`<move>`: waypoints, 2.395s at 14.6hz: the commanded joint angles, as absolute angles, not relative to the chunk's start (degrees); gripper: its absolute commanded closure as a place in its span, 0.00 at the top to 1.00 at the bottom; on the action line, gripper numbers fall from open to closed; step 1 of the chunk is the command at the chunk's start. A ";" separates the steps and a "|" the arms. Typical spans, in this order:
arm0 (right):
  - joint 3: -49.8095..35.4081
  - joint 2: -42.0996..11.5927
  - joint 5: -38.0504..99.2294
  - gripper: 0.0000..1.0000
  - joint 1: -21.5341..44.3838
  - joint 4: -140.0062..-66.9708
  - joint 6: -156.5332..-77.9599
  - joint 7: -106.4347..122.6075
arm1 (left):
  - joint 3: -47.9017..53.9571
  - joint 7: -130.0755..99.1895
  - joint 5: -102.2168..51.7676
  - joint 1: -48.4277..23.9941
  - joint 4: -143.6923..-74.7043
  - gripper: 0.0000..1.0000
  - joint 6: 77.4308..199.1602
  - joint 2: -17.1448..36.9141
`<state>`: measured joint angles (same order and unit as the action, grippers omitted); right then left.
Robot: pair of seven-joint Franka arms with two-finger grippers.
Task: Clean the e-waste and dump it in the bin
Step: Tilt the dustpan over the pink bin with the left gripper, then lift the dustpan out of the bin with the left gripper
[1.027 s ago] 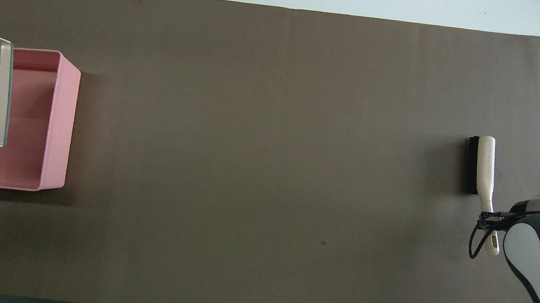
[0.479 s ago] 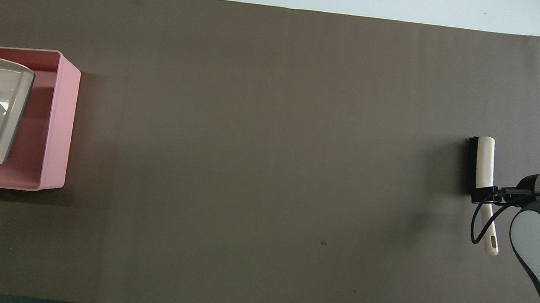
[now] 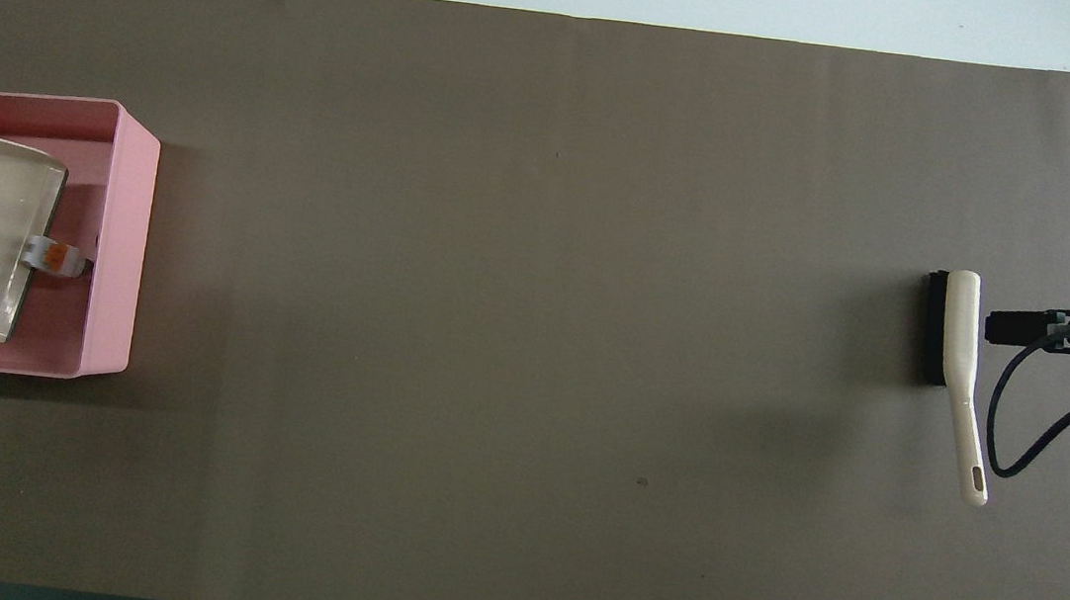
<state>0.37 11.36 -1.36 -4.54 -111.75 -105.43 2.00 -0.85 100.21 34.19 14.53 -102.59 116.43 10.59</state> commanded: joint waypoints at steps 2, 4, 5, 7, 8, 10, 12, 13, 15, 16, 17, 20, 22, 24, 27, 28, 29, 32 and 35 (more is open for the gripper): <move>-1.67 4.24 -2.02 1.00 -5.01 -93.47 -89.33 -7.64 | -1.32 94.66 40.06 11.96 -104.24 0.00 113.48 8.35; -1.67 2.12 -1.76 1.00 -5.18 -88.35 -85.36 -7.73 | -1.32 94.83 41.66 11.69 -103.19 0.00 111.63 7.47; -1.67 1.50 -1.58 1.00 -5.36 -87.46 -84.82 -7.73 | -1.23 94.83 41.83 11.60 -102.75 0.00 110.32 6.60; -1.58 1.49 -1.32 1.00 -5.27 -87.71 -84.82 -7.73 | -0.62 95.27 42.01 11.51 -102.57 0.00 108.82 4.14; -1.67 1.58 -1.32 1.00 -5.27 -87.71 -84.55 -7.73 | -0.27 95.19 41.92 10.21 -102.66 0.00 107.59 2.74; -1.67 1.67 -1.84 1.00 -5.19 -87.54 -83.41 -7.47 | -0.18 95.10 41.66 6.87 -102.83 0.00 105.48 1.06; -1.76 1.41 -1.93 1.00 -5.19 -85.09 -80.00 -7.38 | -0.09 94.57 41.14 3.70 -103.09 0.00 103.19 0.27; -2.11 1.06 -2.02 1.00 -5.10 -84.64 -79.81 -7.38 | -0.09 94.48 39.91 1.78 -103.44 0.00 102.49 -0.08; -2.11 1.05 -1.93 1.00 -5.01 -85.25 -80.59 -7.38 | -0.09 92.39 37.28 -2.00 -104.24 0.00 101.08 -0.61; -2.11 1.05 -1.93 1.00 -5.01 -85.60 -81.20 -7.30 | -0.09 89.76 35.70 -3.50 -104.93 0.00 100.81 -1.14; -2.11 1.14 -2.02 1.00 -5.01 -85.95 -81.65 -6.60 | -0.09 87.21 32.73 -4.91 -106.86 0.00 101.51 -1.93; -2.55 1.32 -2.02 1.00 -4.92 -86.04 -81.65 -4.75 | 0.09 84.90 28.31 -7.64 -113.54 0.00 105.28 -5.18; -2.55 1.41 -2.02 1.00 -4.14 -86.39 -81.65 -4.83 | 0.09 84.73 22.80 -9.57 -115.31 0.00 107.57 -4.75; -2.55 1.76 -1.06 1.00 -4.39 -87.10 -81.13 -4.66 | 0.09 83.33 19.35 -11.94 -117.59 0.00 111.25 -4.13; -2.46 2.11 -1.05 1.00 -4.48 -87.98 -81.30 -4.66 | 0.09 80.34 14.43 -13.44 -122.07 0.00 117.22 -2.56; -2.46 2.11 -1.05 1.00 -4.48 -87.98 -81.30 -4.66 | 0.09 79.11 13.89 -15.36 -122.60 0.00 118.29 -1.50; -2.46 2.11 -1.05 1.00 -4.48 -87.98 -81.30 -4.66 | 0.09 77.19 13.89 -15.99 -122.61 0.00 118.65 -0.10; -2.46 2.11 -1.05 1.00 -4.48 -87.98 -81.30 -4.66 | 0.09 74.36 13.80 -18.02 -122.87 0.00 121.28 2.10; -2.46 2.11 -1.05 1.00 -4.48 -87.98 -81.30 -4.66 | 0.09 72.86 13.80 -19.25 -124.45 0.00 123.57 2.55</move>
